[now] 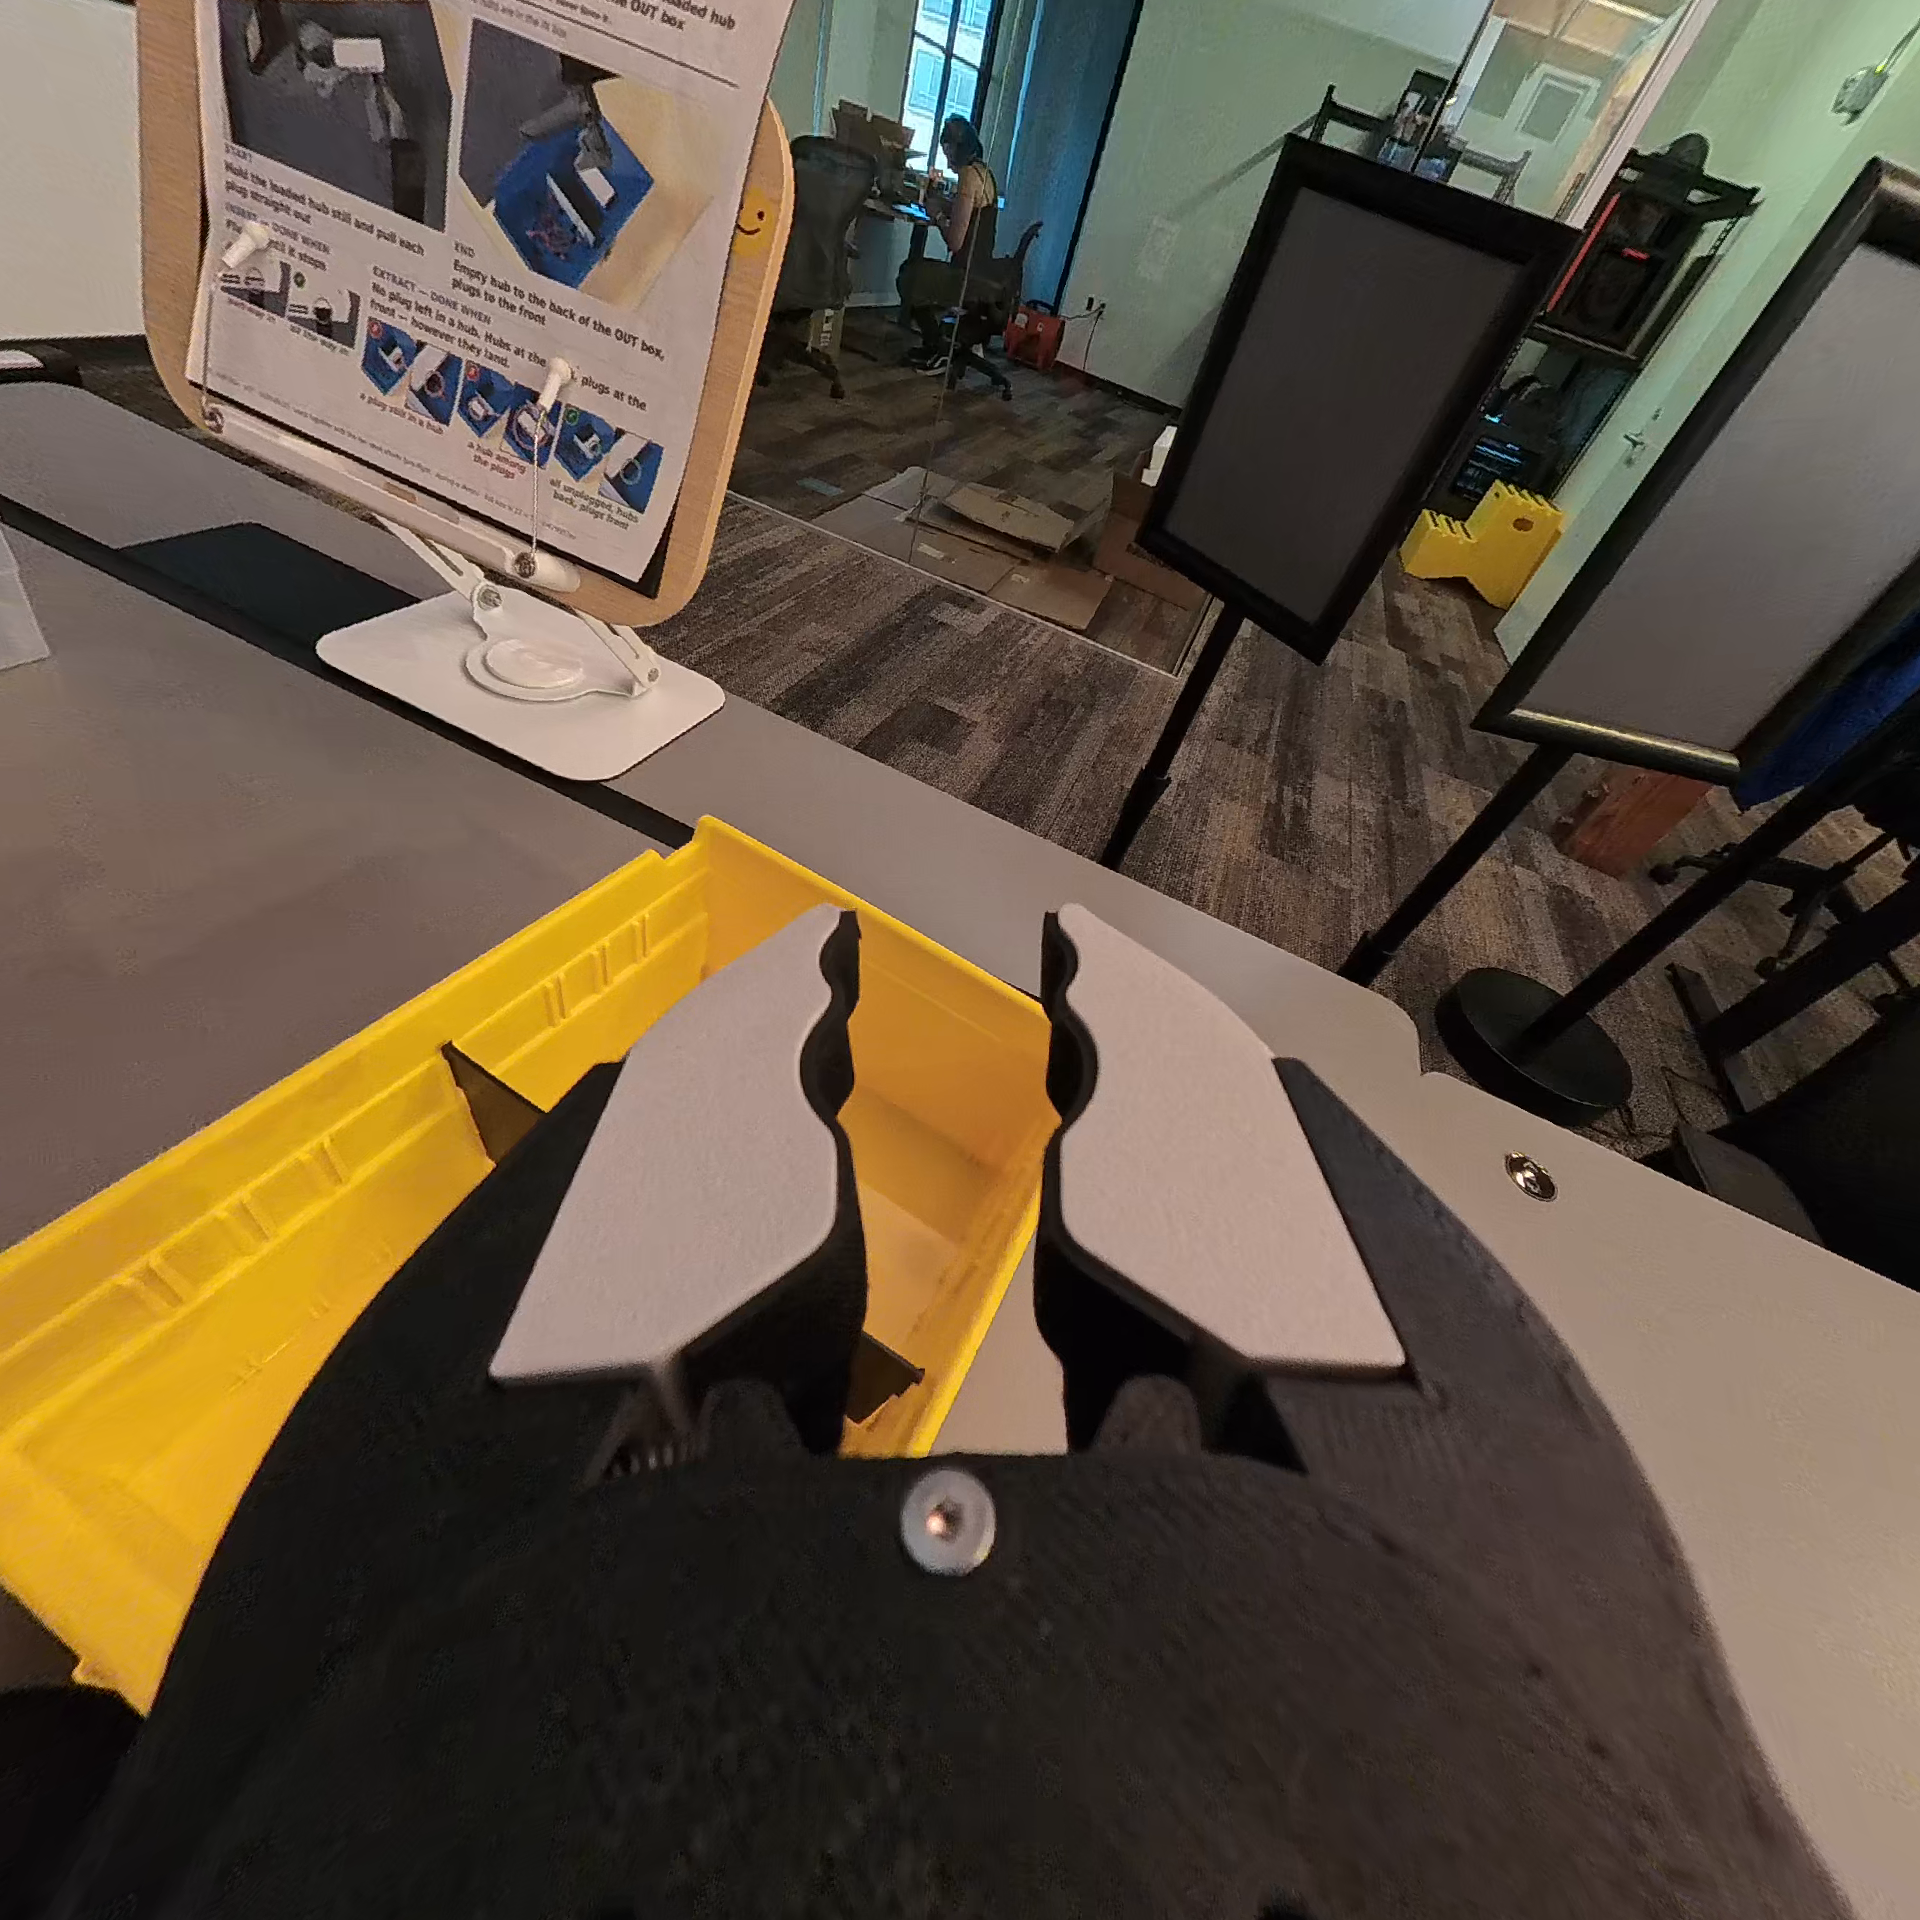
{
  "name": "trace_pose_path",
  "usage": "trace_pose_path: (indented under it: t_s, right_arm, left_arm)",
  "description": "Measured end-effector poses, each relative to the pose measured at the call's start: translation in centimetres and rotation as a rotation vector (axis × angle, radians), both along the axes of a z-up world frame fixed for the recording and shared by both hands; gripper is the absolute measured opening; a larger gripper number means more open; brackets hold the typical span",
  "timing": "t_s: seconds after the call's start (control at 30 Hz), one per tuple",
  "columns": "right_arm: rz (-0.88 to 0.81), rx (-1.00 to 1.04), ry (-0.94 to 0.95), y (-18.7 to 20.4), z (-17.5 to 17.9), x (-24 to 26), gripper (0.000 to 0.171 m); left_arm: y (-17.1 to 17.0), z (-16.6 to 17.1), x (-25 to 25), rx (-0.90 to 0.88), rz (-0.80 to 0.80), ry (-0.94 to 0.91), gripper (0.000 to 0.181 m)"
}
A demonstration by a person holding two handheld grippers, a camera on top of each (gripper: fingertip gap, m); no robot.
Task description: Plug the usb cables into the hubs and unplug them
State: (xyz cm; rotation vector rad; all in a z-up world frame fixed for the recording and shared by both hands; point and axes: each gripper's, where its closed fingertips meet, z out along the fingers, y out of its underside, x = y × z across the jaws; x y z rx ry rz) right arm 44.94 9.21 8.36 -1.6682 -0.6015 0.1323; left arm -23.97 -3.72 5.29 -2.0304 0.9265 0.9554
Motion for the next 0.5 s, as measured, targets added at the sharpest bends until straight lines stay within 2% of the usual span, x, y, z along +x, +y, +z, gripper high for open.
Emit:
trace_pose_path:
  t_s: [0.13, 0.23, 0.4, 0.5]
  right_arm:
    - [0.002, -0.002, -0.008, 0.0, -0.1, -0.2, 0.034]
    - [0.004, 0.0, -0.008, 0.0, 0.1, -0.2, 0.034]
    - [0.005, -0.001, -0.007, -0.1, 0.0, -0.2, 0.034]
    - [0.008, -0.006, -0.011, -0.1, -0.1, -0.2, 0.034]
  left_arm:
    - [-0.2, 4.3, 1.8, 0.103, -0.006, -0.116, 0.013]
    - [-0.2, 5.5, 5.7, 0.105, -0.062, -0.25, 0.013]
    - [0.8, 4.2, 14.1, 0.063, -0.198, -0.32, 0.011]
    - [1.6, 1.4, 20.3, -0.025, -0.309, -0.383, 0.011]
